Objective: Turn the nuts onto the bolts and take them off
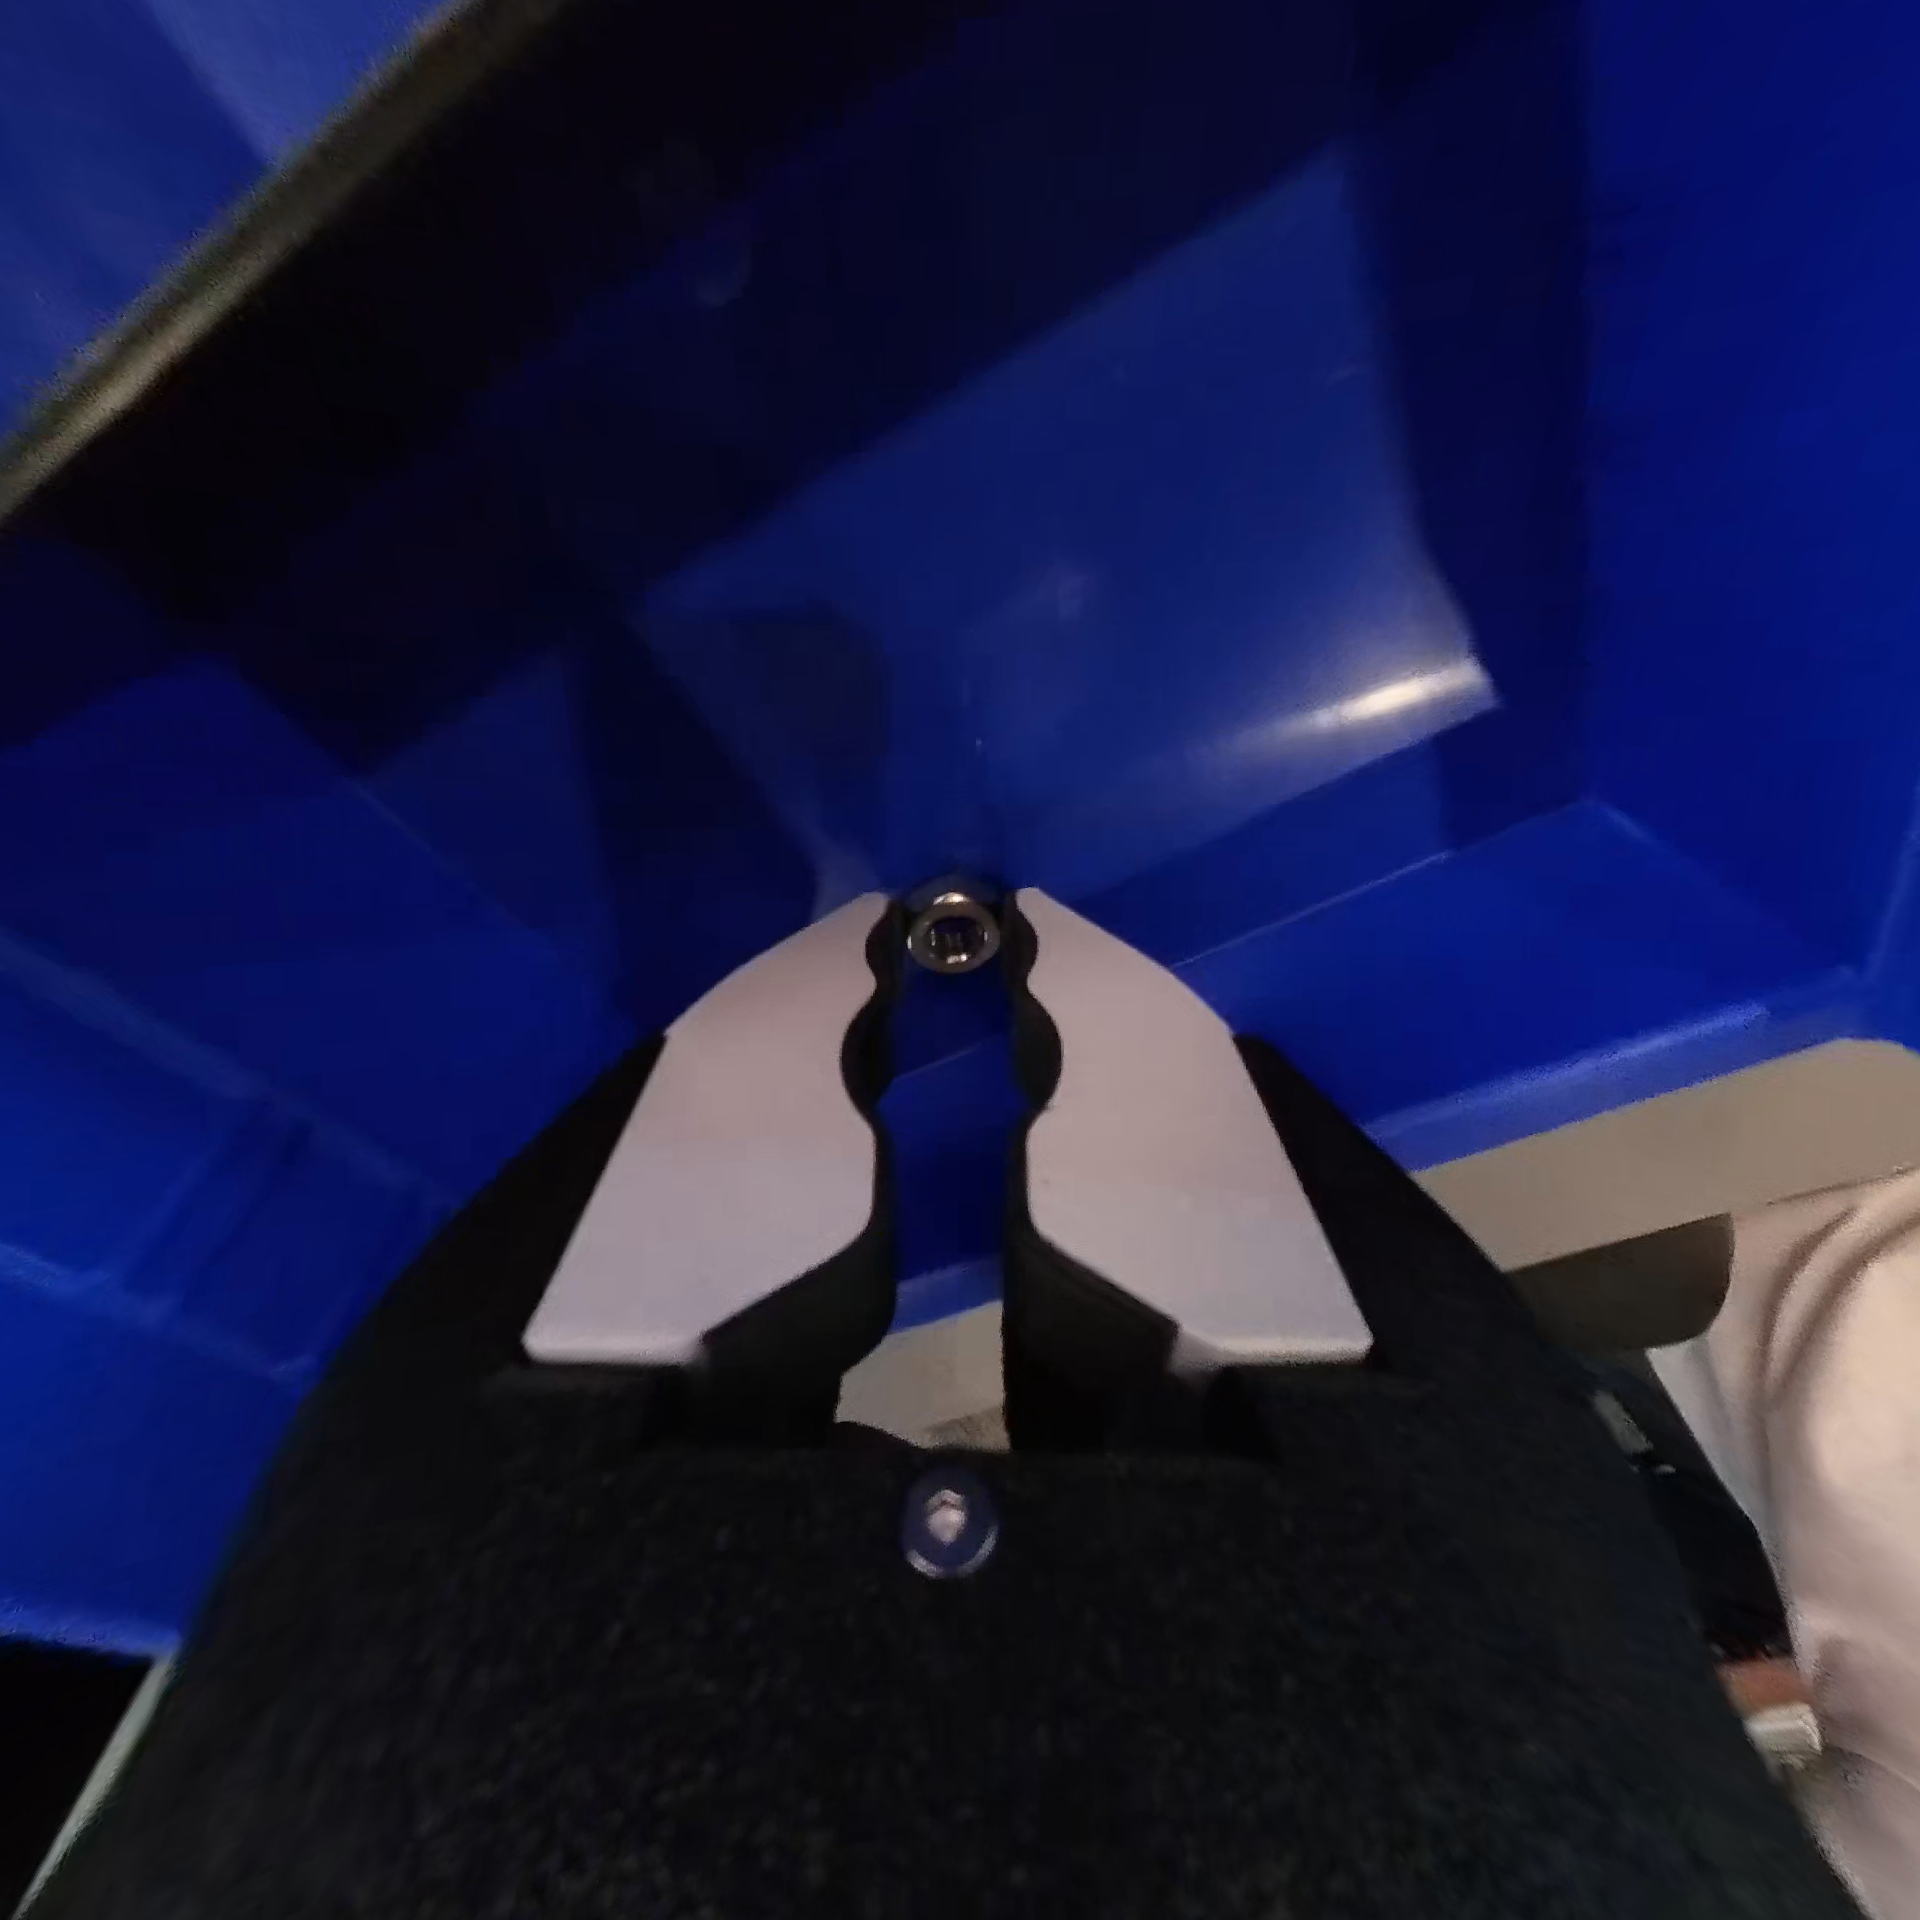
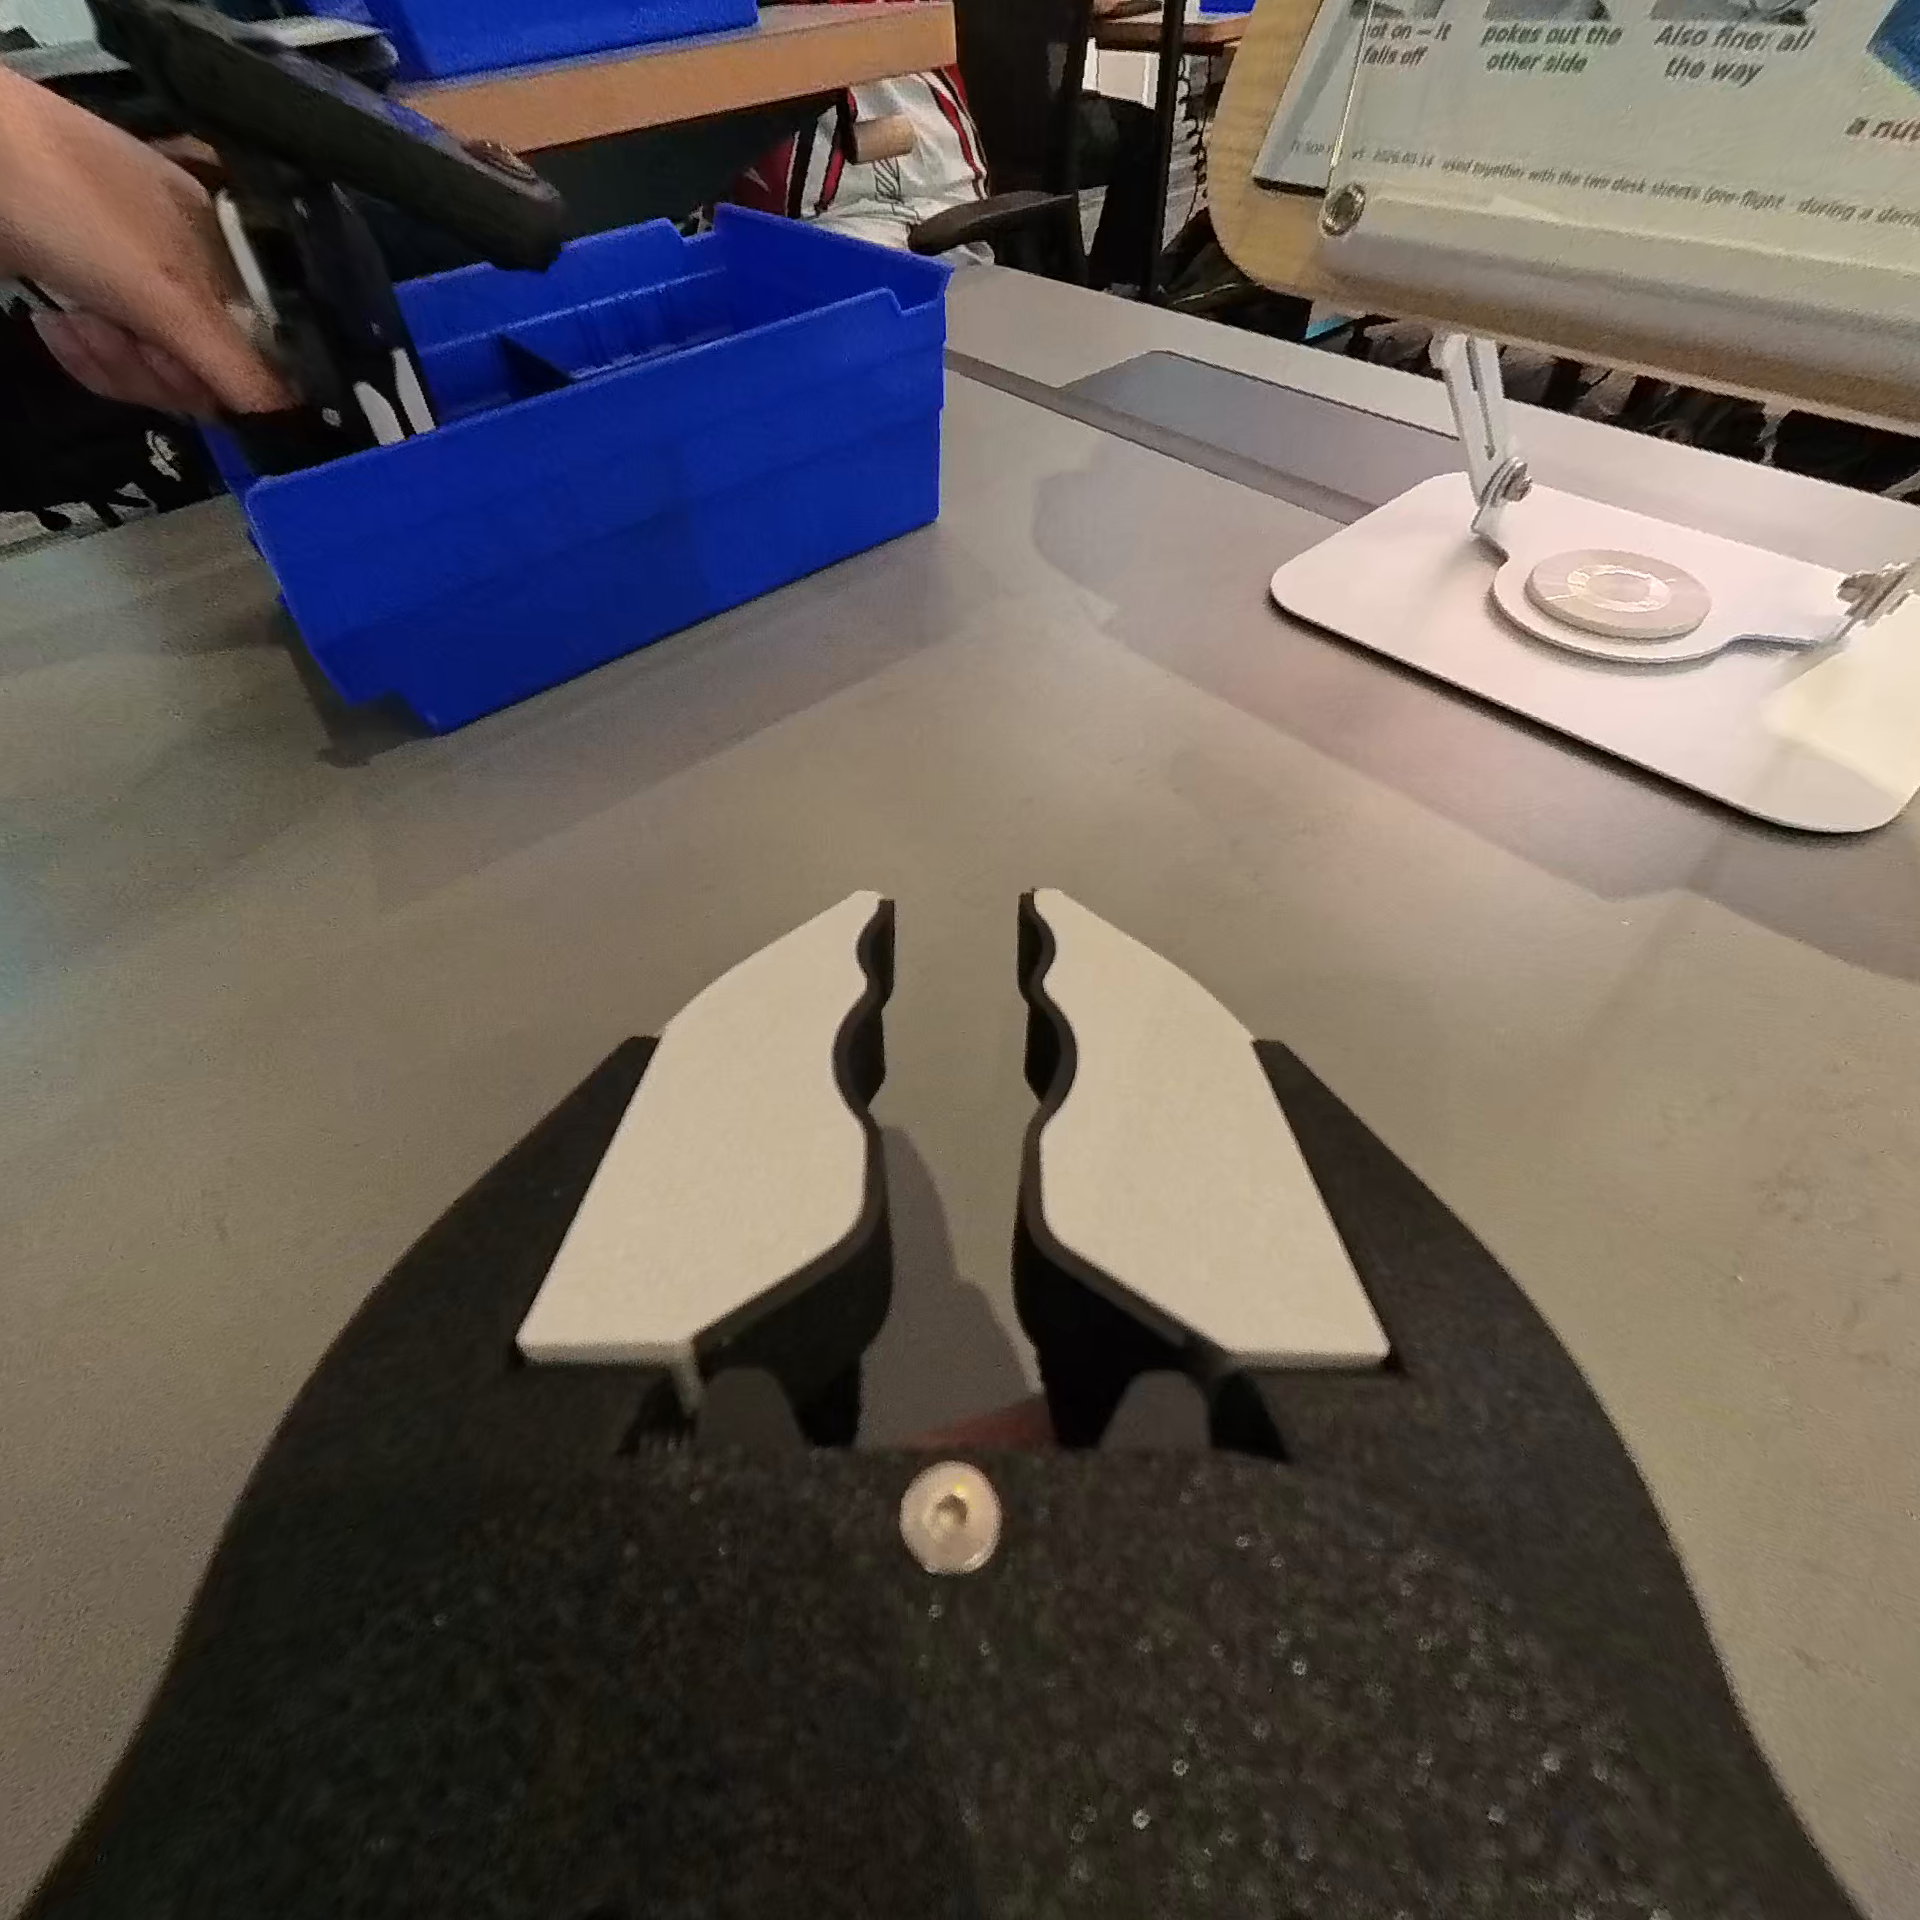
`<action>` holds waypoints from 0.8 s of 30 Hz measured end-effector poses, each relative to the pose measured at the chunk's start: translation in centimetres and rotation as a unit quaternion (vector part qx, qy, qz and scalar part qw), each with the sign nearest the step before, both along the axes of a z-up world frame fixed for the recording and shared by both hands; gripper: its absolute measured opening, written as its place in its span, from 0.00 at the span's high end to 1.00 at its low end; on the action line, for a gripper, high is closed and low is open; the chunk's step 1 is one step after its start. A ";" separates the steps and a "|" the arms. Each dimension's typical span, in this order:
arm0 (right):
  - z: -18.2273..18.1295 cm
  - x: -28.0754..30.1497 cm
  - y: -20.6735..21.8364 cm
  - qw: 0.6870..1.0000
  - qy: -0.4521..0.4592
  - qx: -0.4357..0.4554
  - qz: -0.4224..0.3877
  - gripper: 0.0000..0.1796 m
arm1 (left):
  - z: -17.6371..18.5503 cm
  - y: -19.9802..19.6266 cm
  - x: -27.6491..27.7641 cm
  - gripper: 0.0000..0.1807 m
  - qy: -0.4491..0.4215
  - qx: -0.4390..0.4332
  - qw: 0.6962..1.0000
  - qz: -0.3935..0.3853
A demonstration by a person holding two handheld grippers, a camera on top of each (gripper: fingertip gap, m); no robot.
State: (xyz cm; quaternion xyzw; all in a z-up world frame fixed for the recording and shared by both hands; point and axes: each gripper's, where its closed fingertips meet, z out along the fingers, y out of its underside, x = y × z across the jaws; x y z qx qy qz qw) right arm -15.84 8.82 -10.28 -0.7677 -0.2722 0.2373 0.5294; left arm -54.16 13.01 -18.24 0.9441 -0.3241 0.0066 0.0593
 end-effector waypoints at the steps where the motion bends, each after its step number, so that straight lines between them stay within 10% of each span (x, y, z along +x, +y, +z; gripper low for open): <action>1: 0.0 0.0 0.0 1.000 0.000 0.000 0.000 0.88 | 0.3 0.1 0.0 0.90 -0.001 0.006 1.000 -0.001; 13: 1.2 0.3 0.0 0.999 0.016 0.029 -0.007 0.89 | 14.2 1.5 14.7 0.90 -0.084 0.130 0.975 -0.160; 24: 2.1 -2.7 -3.1 0.992 0.005 0.080 0.096 0.91 | 4.8 4.0 34.8 0.90 -0.044 0.063 0.950 -0.304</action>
